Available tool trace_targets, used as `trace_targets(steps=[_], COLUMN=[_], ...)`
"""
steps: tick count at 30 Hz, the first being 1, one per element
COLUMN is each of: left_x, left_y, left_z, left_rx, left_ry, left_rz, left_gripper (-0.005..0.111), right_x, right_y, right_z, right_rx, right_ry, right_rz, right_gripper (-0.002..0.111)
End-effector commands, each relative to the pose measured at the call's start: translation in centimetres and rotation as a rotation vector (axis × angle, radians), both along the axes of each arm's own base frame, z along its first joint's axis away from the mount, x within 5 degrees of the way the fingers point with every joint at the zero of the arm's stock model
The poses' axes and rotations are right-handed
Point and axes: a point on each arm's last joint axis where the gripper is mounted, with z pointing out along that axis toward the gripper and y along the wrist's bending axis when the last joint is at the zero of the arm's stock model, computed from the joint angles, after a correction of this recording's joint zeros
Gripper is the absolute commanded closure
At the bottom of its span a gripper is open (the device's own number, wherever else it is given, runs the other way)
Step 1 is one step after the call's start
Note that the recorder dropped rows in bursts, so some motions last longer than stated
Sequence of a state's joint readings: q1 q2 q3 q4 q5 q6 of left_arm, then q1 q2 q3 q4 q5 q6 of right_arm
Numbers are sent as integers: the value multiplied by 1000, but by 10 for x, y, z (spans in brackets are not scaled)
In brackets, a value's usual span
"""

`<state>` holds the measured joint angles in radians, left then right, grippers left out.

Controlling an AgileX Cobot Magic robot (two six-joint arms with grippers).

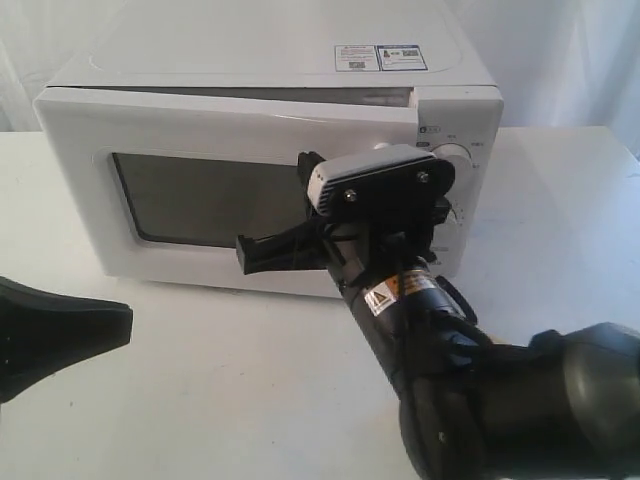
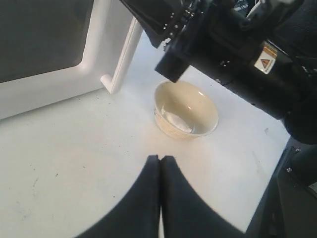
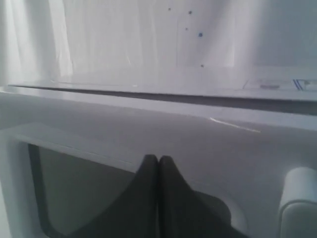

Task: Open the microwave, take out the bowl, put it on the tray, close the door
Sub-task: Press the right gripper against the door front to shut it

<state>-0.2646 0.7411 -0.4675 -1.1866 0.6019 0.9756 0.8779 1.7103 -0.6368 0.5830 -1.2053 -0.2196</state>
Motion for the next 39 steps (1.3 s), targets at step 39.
trace_targets(steps=[39], left_x=[4], left_y=[4], left_z=[-3], left_rx=[14], left_ry=[-49], left_rz=[68], left_gripper=[107], right_x=[15], right_y=[9], right_z=[-18], right_rx=[-93], right_ry=[6], right_rz=[-64], right_gripper=[108])
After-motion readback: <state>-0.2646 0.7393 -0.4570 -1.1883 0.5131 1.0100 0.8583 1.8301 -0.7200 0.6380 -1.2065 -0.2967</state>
